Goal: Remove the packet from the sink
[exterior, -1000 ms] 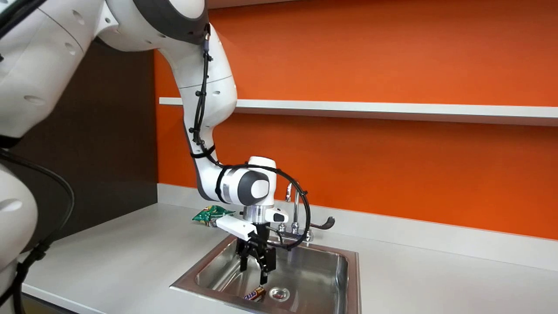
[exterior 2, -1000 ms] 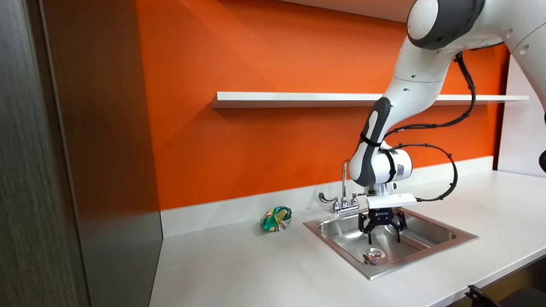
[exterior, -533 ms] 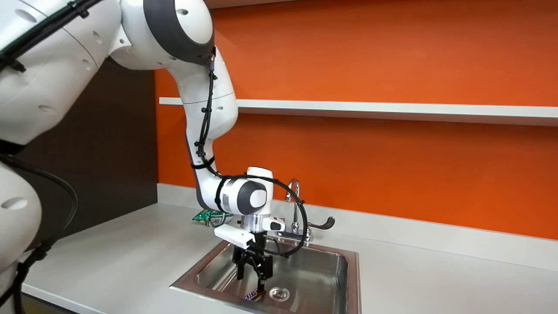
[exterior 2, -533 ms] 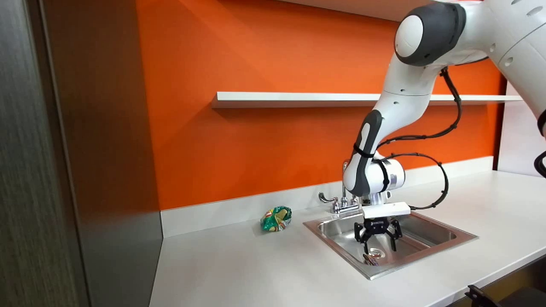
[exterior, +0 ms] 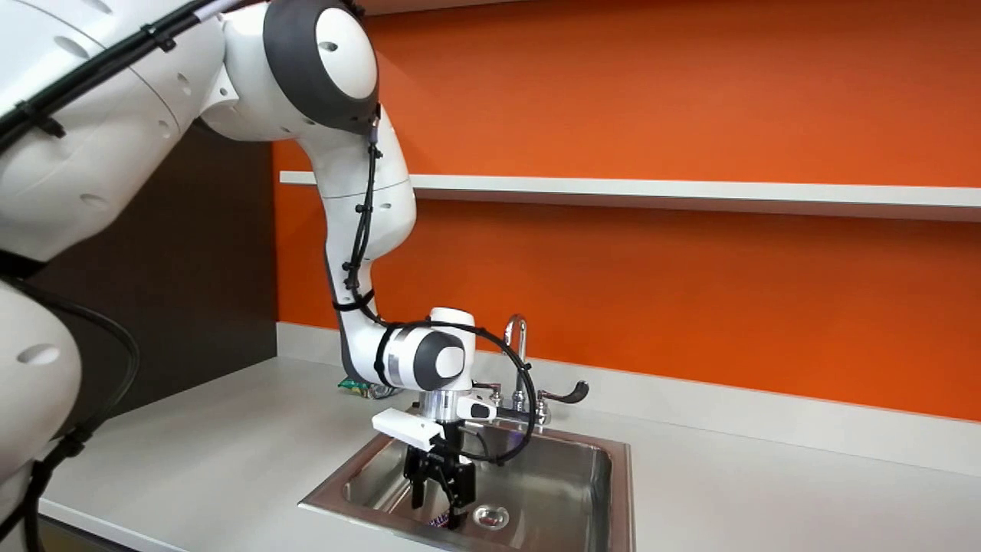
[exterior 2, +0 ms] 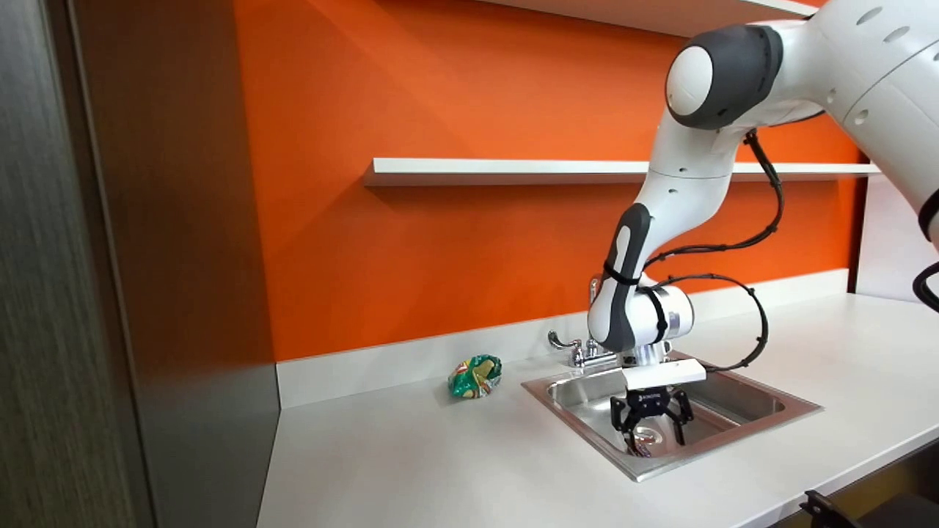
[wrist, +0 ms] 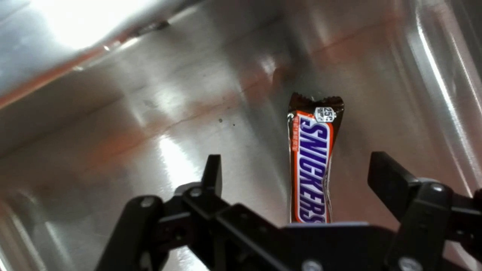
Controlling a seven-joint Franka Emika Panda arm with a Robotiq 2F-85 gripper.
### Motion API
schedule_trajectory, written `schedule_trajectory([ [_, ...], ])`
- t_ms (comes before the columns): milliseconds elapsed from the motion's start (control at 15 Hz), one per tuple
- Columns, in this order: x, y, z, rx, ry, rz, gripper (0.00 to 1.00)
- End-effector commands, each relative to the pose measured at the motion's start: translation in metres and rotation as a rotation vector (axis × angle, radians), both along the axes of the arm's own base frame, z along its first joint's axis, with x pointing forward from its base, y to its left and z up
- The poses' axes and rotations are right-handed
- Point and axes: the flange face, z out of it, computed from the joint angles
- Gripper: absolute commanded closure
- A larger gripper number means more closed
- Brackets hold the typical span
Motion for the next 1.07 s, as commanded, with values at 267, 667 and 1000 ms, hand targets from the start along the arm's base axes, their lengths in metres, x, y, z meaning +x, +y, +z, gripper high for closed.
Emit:
schedule_trajectory([
  [267,0.003,0.000,-0.012,-0.039,0.018,-0.006,0.00],
  [667,0.006,-0.001,-0.018,-0.048,0.022,-0.011,0.00],
  [1000,0.007,-0.003,-0.021,-0.049,0.028,-0.014,0.00],
])
